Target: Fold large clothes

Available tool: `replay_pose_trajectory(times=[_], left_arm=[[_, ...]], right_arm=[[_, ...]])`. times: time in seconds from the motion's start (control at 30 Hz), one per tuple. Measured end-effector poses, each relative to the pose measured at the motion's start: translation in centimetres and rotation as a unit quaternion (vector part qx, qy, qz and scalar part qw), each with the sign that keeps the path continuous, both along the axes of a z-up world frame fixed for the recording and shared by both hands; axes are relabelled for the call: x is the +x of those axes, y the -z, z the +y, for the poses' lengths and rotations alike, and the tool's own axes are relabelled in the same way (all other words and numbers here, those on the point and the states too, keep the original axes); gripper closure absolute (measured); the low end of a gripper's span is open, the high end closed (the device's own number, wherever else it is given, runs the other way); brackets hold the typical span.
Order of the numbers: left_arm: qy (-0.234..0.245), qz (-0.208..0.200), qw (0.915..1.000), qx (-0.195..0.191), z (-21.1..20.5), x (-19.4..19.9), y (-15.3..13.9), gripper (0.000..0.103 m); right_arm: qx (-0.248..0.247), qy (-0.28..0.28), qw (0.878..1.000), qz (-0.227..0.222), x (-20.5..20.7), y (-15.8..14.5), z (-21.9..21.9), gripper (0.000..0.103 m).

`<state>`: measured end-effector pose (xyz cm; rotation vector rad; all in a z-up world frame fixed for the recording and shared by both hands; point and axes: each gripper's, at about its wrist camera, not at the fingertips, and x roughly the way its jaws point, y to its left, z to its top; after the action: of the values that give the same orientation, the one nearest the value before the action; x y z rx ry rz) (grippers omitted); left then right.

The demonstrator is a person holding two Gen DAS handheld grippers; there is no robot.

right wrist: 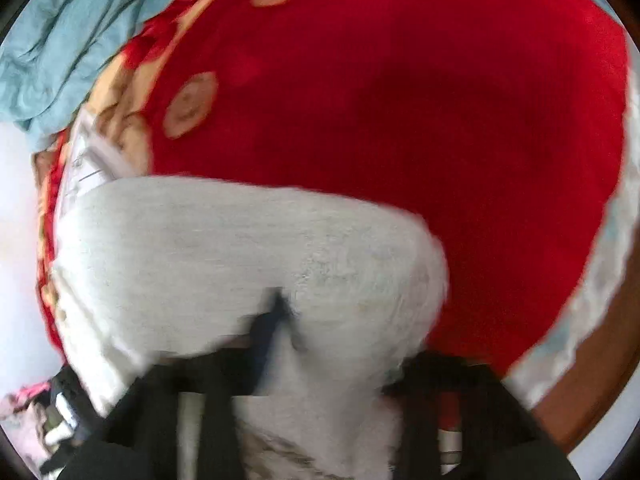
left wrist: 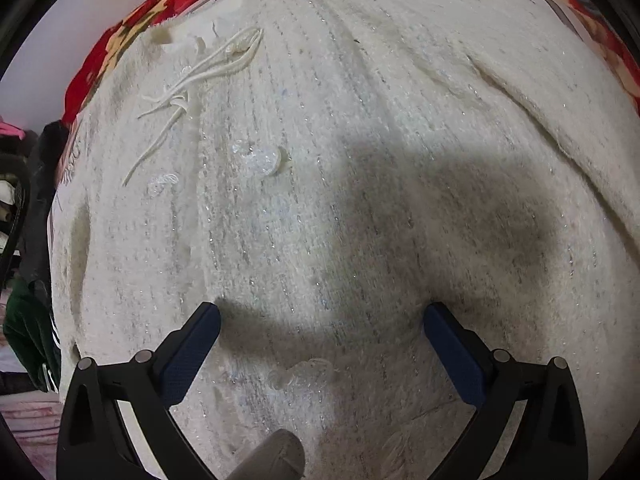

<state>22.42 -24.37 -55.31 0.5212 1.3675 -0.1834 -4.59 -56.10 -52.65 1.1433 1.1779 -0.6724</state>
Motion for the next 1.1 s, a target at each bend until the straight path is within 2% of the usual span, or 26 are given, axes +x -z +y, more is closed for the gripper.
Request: replay_pose_trajectory(times=[0.1, 0.27, 0.37, 0.43, 0.5, 0.63, 0.73, 0.8, 0.83, 0.93, 0.97, 1.0, 1.03, 1.07, 1.1], left_arm=[[-0.010, -0.008, 0.9999, -0.008, 0.7, 0.7, -1.7, 0.000], [-0.049, -0.046, 0.9975, -0.020, 2.9, 2.6, -6.2, 0.000], [-0.091, -0.066, 0.9937, -0.009, 5.7, 4.6, -8.4, 0.000], [-0.113, -0.075, 0.9907, -0.001, 7.2, 5.6, -9.0, 0.000], [-0.144, -0.082, 0.9862, 0.006, 9.8, 6.9, -9.0, 0.000], [-0.200, -0.082, 0.9760, 0.023, 15.1, 9.1, -8.0, 0.000], [-0.236, -0.080, 0.9676, 0.040, 19.5, 11.1, -6.3, 0.000], [-0.252, -0.080, 0.9632, 0.049, 22.0, 11.7, -5.6, 0.000], [-0.256, -0.080, 0.9620, 0.052, 22.9, 12.0, -5.3, 0.000], [-0.262, -0.081, 0.9596, 0.061, 25.3, 12.4, -4.6, 0.000], [-0.264, -0.079, 0.9592, 0.063, 25.9, 12.4, -4.3, 0.000], [-0.265, -0.076, 0.9590, 0.064, 26.3, 12.5, -4.2, 0.000], [-0.267, -0.074, 0.9589, 0.063, 26.7, 12.5, -4.2, 0.000], [-0.268, -0.071, 0.9588, 0.060, 26.8, 12.5, -4.2, 0.000], [-0.271, -0.069, 0.9584, 0.056, 26.9, 12.6, -4.5, 0.000]], right_arm=[[-0.027, -0.014, 0.999, -0.044, 2.6, -4.3, 0.3, 0.090], [-0.066, -0.033, 0.991, -0.108, 7.5, -12.5, 1.3, 0.090], [-0.077, -0.095, 0.983, -0.140, 13.6, -16.9, 4.1, 0.090], [-0.078, -0.133, 0.976, -0.153, 17.5, -18.3, 6.4, 0.090], [-0.074, -0.183, 0.966, -0.166, 23.6, -18.8, 10.4, 0.090], [-0.058, -0.269, 0.946, -0.172, 32.2, -17.2, 18.7, 0.090], [-0.047, -0.355, 0.921, -0.152, 39.7, -13.2, 27.6, 0.090], [-0.041, -0.413, 0.901, -0.130, 42.8, -10.5, 34.0, 0.090], [-0.040, -0.431, 0.893, -0.123, 44.2, -9.4, 35.9, 0.090], [-0.038, -0.522, 0.848, -0.082, 47.8, -4.2, 44.2, 0.089], [-0.036, -0.541, 0.838, -0.066, 48.3, -2.9, 45.5, 0.088], [-0.029, -0.565, 0.823, -0.043, 48.6, -1.1, 47.5, 0.081], [-0.010, -0.574, 0.818, -0.040, 48.7, -0.1, 48.3, 0.071], [0.017, -0.574, 0.817, -0.051, 48.6, 0.4, 48.4, 0.066], [0.039, -0.571, 0.817, -0.064, 48.4, 0.1, 48.2, 0.049]])
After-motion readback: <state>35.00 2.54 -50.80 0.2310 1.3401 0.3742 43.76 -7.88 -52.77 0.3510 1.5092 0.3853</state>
